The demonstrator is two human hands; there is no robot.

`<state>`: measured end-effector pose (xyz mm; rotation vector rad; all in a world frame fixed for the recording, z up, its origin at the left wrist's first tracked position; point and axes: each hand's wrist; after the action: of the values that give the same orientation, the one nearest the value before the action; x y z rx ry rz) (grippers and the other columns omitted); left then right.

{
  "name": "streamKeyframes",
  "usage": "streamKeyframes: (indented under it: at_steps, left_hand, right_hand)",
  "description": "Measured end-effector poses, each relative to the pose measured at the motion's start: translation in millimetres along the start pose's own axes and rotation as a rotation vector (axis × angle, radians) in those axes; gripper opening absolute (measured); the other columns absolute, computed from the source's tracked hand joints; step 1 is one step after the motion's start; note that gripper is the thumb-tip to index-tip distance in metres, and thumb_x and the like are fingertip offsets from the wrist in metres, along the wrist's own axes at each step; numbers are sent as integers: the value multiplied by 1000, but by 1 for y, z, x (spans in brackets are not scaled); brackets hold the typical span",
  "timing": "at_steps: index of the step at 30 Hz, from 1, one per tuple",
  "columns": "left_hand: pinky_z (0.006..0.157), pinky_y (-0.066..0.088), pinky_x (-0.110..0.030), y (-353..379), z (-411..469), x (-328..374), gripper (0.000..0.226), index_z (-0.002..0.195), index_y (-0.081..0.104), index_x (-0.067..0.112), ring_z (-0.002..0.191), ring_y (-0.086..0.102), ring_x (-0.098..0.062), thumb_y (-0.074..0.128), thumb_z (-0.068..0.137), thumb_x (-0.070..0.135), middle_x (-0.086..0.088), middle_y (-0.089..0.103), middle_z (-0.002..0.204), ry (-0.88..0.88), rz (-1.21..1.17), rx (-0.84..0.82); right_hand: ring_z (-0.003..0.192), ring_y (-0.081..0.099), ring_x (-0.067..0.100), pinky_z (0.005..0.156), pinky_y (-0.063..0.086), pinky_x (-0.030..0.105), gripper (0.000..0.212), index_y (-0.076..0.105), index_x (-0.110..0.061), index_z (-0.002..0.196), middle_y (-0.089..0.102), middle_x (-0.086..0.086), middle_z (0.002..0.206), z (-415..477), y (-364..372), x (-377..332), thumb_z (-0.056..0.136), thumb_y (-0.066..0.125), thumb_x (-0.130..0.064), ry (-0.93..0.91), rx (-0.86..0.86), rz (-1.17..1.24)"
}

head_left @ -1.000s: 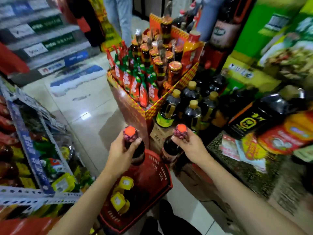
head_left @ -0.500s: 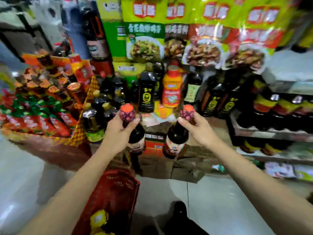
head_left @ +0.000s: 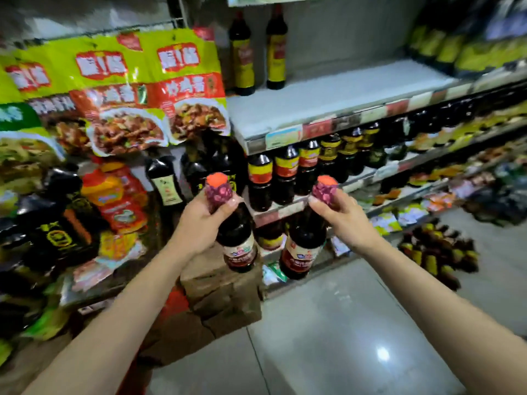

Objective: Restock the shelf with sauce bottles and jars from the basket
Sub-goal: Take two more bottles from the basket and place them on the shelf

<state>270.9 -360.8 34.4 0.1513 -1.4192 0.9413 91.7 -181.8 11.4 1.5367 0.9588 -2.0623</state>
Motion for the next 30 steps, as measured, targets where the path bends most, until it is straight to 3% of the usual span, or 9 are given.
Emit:
streamKeyframes:
  at_steps: [2,5,9,13,17,22,24,26,30]
  left_hand:
    - [96,40,-33,37,25,16,16,87,60,27,104,56,-21,52,89,13,-9,63,105,45,-57,-53]
    - [96,41,-36,80,59,40,13,86,58,26,101,56,-22,54,88,14,-5,62,97,76,-116,-84]
    - [95,42,-36,129,105,67,5,84,58,30,93,58,-15,59,84,25,8,63,89,146,-179,-167]
    - [91,45,-29,166,157,86,8,79,64,38,90,61,-8,59,76,44,17,67,81,211,-211,-268]
    - [89,46,-28,203,210,104,9,79,63,37,87,63,-2,56,75,42,22,69,80,280,-297,-327]
    - [91,47,-37,238,261,138,10,87,55,22,88,62,-15,55,78,27,9,67,80,305,-450,-349]
    - [89,50,-31,248,276,153,10,87,53,18,86,64,-11,51,78,22,10,67,76,312,-511,-331]
    - [84,51,-23,257,295,166,10,86,52,16,81,65,-6,49,78,21,12,68,71,303,-578,-272]
    - [97,45,-35,269,325,189,9,84,52,16,78,62,-6,52,79,23,13,66,68,322,-614,-122]
  right_hand:
    - [60,49,-8,60,39,8,18,54,-25,69,56,-18,60,6,-38,7,85,61,-30,7,52,28]
    - [71,54,3,69,45,21,13,56,-21,75,59,-6,74,16,-84,17,85,62,-27,40,121,80]
    - [81,59,6,75,49,23,14,59,-14,85,65,6,85,33,-139,33,85,61,-27,61,184,92]
    - [75,61,-4,69,50,12,8,63,-24,79,67,-12,76,61,-184,46,86,59,-24,69,253,117]
    - [87,58,11,88,50,38,13,59,-22,79,62,-3,83,102,-226,50,80,59,-35,75,241,94]
    - [87,61,14,92,48,47,21,65,-25,78,67,-4,83,143,-274,42,73,65,-45,-7,314,138]
    - [84,65,15,87,49,50,25,66,-23,80,71,-5,81,162,-293,40,72,66,-47,-58,351,187]
    - [83,66,17,77,53,46,41,66,-23,82,71,-5,82,186,-318,36,63,71,-60,-102,348,251]
    - [94,68,21,82,54,39,47,66,-25,86,72,-2,87,234,-359,29,60,69,-64,-235,258,312]
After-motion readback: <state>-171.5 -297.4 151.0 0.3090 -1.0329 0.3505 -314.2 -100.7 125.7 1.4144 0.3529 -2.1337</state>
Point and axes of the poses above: each hand's wrist, its own z-axis towards the middle knuckle, its own y-axis out of the palm, x = y × z
